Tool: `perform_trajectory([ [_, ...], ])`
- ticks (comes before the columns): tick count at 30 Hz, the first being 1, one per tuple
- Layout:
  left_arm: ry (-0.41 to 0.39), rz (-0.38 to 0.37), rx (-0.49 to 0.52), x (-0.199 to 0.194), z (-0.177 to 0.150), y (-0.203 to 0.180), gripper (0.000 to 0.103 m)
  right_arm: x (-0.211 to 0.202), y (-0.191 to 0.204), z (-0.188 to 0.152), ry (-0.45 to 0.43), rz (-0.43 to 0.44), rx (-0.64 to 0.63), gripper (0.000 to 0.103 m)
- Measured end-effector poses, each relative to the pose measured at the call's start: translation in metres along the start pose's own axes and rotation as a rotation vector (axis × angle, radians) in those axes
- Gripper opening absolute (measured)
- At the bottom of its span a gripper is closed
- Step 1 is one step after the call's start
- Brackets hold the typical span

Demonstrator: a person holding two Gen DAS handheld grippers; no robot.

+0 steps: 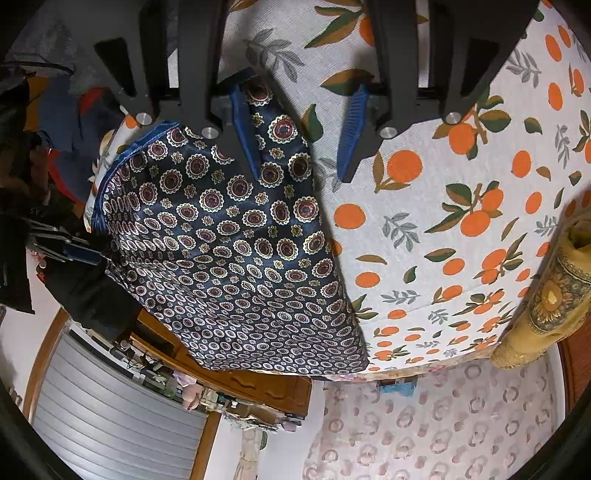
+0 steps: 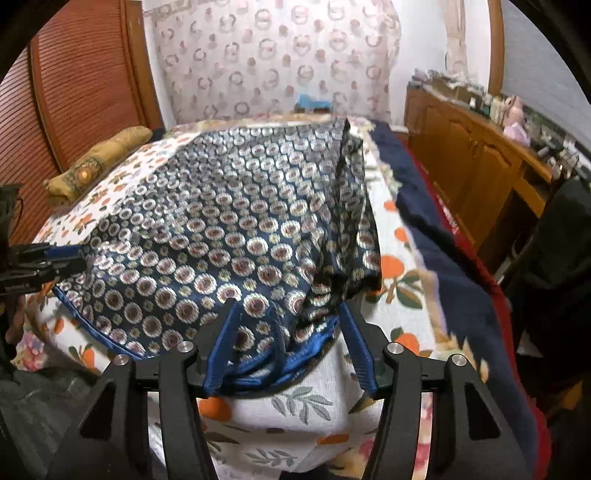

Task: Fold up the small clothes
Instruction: 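Pinch the bundle edge with the right gripper while the left gripper pinches beside it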

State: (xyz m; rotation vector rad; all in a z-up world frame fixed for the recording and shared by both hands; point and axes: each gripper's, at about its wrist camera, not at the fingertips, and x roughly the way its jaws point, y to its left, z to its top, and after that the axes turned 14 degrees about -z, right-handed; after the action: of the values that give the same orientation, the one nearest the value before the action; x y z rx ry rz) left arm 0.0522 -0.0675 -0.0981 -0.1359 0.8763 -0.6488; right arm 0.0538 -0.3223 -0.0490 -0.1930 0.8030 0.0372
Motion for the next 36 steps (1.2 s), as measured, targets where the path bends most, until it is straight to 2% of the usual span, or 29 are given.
perform_trajectory([
  [7,-0.003,0.001,-0.002,-0.001,0.0,0.0,0.042,0.02,0.002,-0.008,0.061,-0.038,-0.011,0.058],
  [18,-0.003,0.004,-0.001,-0.001,-0.001,-0.001,0.042,0.024,0.003,-0.014,0.055,-0.024,-0.041,0.056],
  [21,-0.004,0.006,-0.001,-0.001,-0.001,-0.001,0.042,0.022,0.007,-0.014,0.055,-0.013,-0.054,0.05],
  [24,-0.004,0.009,-0.001,-0.001,-0.001,-0.002,0.042,0.021,0.004,-0.013,0.067,0.001,-0.058,0.035],
  [26,-0.003,-0.006,0.002,0.0,0.0,-0.001,0.042,0.021,0.002,-0.014,0.071,0.021,-0.056,0.019],
  [28,-0.003,-0.024,0.003,0.001,0.0,-0.001,0.042,0.02,0.001,-0.015,0.072,0.046,-0.054,0.013],
  [29,-0.002,-0.031,0.006,0.001,0.0,-0.001,0.035,0.02,0.002,-0.015,0.07,0.052,-0.055,0.009],
  [30,0.005,-0.049,0.008,0.002,0.0,-0.001,0.022,0.019,0.003,-0.015,0.067,0.059,-0.054,0.007],
  [31,0.008,-0.054,0.007,0.004,0.001,-0.002,0.017,0.019,0.003,-0.016,0.064,0.065,-0.049,0.005],
  [32,0.006,-0.049,0.008,0.003,0.002,-0.001,0.007,0.018,0.003,-0.016,0.062,0.069,-0.046,0.004],
  [36,-0.045,-0.098,-0.003,-0.008,0.007,0.0,0.001,0.015,-0.005,-0.015,0.036,0.087,-0.004,0.002],
])
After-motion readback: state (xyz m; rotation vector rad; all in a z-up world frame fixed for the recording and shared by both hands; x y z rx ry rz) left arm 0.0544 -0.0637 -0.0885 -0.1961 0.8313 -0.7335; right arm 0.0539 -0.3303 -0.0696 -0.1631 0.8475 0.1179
